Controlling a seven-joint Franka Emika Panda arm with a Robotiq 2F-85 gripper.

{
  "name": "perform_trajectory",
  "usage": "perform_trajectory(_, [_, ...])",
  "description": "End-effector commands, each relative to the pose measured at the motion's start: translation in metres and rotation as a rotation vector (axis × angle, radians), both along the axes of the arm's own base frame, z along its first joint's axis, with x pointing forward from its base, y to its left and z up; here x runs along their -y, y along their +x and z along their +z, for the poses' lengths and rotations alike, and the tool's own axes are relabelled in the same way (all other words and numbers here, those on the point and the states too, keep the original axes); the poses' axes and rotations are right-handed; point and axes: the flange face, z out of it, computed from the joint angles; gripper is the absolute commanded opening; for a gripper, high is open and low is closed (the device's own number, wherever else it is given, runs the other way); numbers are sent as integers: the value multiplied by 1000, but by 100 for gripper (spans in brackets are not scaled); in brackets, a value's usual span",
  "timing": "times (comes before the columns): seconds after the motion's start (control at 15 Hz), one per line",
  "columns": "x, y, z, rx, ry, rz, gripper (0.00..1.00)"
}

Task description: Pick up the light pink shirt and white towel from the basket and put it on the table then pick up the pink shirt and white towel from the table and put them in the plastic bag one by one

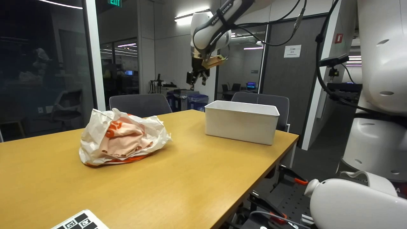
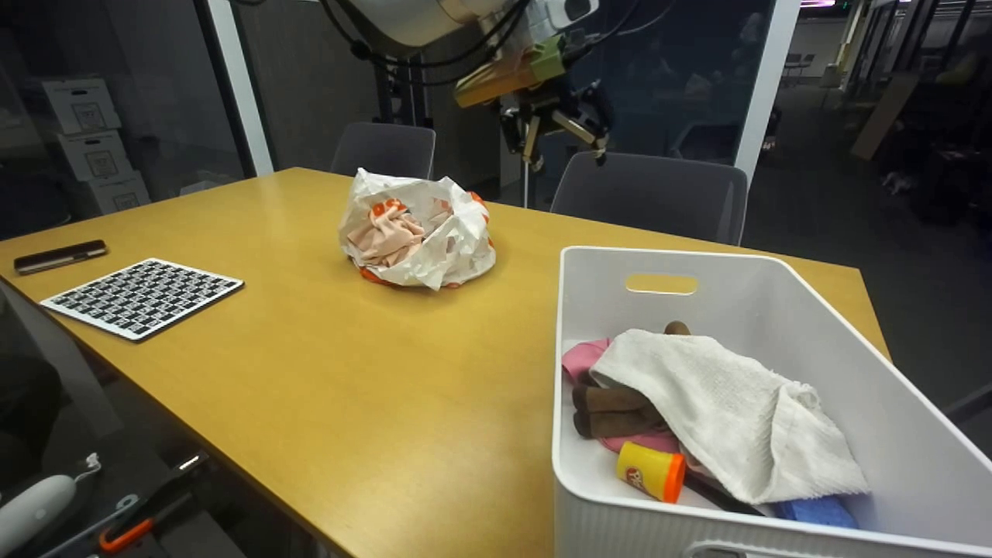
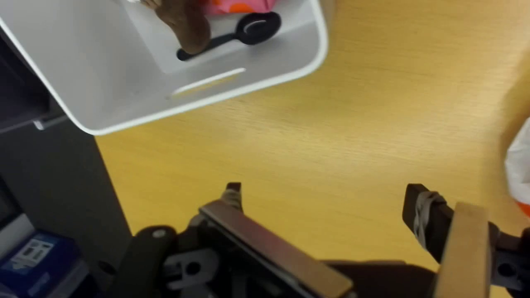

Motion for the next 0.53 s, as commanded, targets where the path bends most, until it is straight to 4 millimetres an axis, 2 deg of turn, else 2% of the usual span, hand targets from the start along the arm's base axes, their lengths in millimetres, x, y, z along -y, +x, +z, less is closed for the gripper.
perform_trajectory(0.0, [68,-14,14,48,54,-190,100])
perform_trajectory(0.27, [133,-31,-15,40,115,-387,100])
perform_trajectory(0.47, [164,-49,-58,1,166,-496,100])
